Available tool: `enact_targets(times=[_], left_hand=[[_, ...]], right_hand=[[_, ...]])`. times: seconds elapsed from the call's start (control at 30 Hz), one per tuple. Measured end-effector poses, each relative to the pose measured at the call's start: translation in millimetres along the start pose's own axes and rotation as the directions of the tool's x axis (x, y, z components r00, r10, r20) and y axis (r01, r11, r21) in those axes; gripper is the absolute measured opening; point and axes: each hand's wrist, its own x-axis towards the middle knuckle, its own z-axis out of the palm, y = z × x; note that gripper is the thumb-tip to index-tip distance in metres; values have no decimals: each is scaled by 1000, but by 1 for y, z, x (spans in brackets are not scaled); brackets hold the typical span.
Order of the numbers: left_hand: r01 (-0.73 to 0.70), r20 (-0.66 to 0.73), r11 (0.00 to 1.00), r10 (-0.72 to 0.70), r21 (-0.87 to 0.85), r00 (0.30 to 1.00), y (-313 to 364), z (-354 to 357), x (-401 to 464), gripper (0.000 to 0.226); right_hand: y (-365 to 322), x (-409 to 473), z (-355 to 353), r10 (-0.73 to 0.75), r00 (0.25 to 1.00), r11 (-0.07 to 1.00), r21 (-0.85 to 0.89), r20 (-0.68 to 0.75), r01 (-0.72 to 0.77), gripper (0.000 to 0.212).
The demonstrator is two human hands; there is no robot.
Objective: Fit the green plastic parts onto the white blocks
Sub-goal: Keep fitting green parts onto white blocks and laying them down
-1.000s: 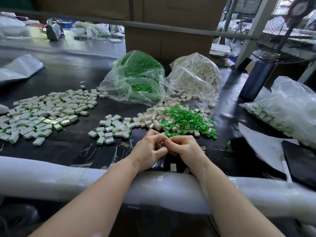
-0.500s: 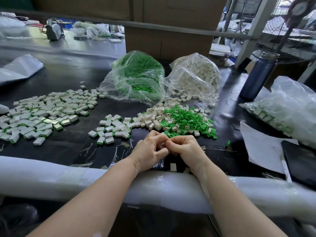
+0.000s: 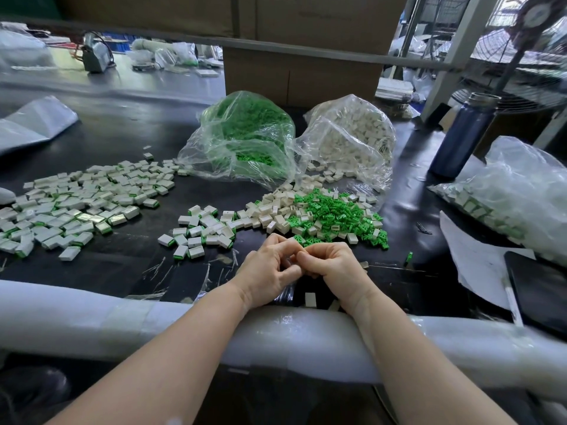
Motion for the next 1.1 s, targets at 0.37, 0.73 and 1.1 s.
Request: enact_targets(times=[0.37,0.73,1.1], left_hand=[[-14,11,1000,13,10,1000,-1,0,0,17],[-50,-113,995,40,-84,993,-5,-2,4,19],[-37,-124,999,36,-6,992,-7,1,5,17]], right_hand=[[0,-1,0,2,1000,1000,11,-18,-1,16],[0,1,2,-74,988,997,26,-137,78,13],[2,1,1,-98,982,988,-135,-164,76,18]])
